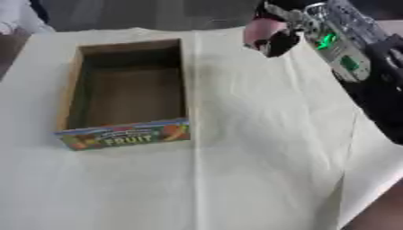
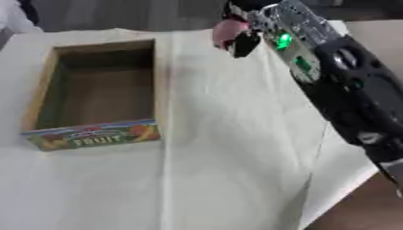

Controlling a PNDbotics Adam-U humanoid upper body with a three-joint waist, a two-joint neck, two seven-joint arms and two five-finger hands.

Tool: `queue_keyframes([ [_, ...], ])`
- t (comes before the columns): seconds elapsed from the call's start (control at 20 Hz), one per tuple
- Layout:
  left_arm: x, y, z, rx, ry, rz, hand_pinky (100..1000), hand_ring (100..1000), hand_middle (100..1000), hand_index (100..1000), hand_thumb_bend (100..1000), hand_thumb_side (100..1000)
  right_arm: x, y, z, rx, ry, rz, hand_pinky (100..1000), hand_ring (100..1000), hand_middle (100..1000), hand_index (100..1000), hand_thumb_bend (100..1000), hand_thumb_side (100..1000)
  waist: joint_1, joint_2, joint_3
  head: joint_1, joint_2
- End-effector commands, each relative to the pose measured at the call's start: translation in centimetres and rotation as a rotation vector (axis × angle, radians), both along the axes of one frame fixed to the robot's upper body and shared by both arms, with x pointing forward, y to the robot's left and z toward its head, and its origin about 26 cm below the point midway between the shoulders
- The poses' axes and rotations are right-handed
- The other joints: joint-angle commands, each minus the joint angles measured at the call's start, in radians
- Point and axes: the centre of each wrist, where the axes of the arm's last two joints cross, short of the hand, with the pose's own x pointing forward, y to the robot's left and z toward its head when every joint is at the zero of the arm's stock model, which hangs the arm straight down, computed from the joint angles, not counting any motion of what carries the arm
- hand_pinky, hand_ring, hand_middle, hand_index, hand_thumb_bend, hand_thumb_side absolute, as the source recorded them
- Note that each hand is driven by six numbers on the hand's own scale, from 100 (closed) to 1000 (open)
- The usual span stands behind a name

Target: Pick up objects on the table and place them in the box.

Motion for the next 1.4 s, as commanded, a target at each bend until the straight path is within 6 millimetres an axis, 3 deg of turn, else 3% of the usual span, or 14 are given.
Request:
queue_keyframes([
  [0.05, -0.2, 0.1, 0.7, 0.013, -0.027, -0.006, 736, 588, 610, 818, 100, 617, -2.1, 0.6, 3.2, 0.02, -0.077, 0.05, 732, 771, 525, 470, 100, 107, 0.0, -0.025, 0.0, 0.007, 0.009],
  [0.35, -0.2, 0.0, 0.7, 0.012, -0.027, -0.009, 736, 589, 610, 818, 100, 617, -4.2, 2.9, 4.7, 0.067, -0.107, 0.149, 722, 756, 510, 466, 100, 119, 0.001, -0.027, 0.001, 0.019, 0.013],
  [0.7, -0.2, -0.1, 0.8, 0.01, -0.028, -0.017, 736, 591, 610, 818, 100, 616, -4.8, 5.8, 5.0, 0.114, -0.096, 0.235, 713, 747, 500, 459, 100, 124, 0.003, -0.028, 0.007, 0.023, 0.012],
  [1.05, -0.1, -0.2, 0.8, 0.008, -0.028, -0.027, 735, 592, 610, 818, 100, 616, -4.0, 9.1, 4.2, 0.141, -0.05, 0.293, 705, 741, 494, 453, 100, 120, 0.004, -0.027, 0.022, 0.01, -0.003],
  [1.4, -0.1, -0.4, 0.9, 0.007, -0.03, -0.04, 735, 593, 610, 818, 100, 616, -2.0, 11.7, 2.1, 0.152, 0.018, 0.29, 698, 737, 489, 446, 100, 109, 0.002, -0.022, 0.04, -0.007, -0.019],
])
